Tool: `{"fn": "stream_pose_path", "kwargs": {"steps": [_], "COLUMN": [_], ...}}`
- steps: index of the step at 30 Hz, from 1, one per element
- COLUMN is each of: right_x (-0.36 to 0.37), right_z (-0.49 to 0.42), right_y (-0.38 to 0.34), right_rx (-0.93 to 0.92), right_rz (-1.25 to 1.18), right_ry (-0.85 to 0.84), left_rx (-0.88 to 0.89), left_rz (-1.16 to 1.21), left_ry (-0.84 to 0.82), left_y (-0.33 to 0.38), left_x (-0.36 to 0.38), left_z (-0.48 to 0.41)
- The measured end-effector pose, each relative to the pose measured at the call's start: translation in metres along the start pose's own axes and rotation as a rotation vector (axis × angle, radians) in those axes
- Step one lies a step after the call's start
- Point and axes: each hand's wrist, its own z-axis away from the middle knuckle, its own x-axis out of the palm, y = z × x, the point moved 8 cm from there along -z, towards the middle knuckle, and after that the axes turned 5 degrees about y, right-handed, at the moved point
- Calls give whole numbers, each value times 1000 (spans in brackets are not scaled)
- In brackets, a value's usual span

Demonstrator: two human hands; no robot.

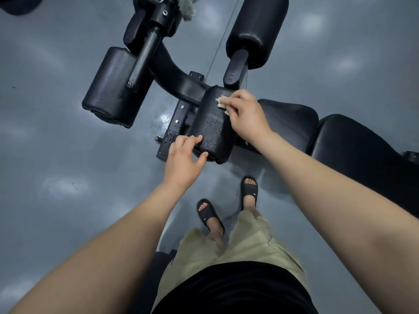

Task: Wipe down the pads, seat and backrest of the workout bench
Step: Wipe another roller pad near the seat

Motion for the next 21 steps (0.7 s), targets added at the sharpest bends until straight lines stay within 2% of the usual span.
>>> {"fn": "stream_pose_path", "kwargs": {"steps": [12,21], "right_x": [15,25], "right_z": [50,86], "right_y": [-29,-45], "right_rx": [-78,-121], "right_rz": [-13,-16], "right_ry": [-11,-17], "left_rx": [-49,-21], "left_rz": [138,207], "left_ry": [2,-111], "left_y": [-7,-20], "left_x": [-2,-1], "left_z": [-5,-10]}}
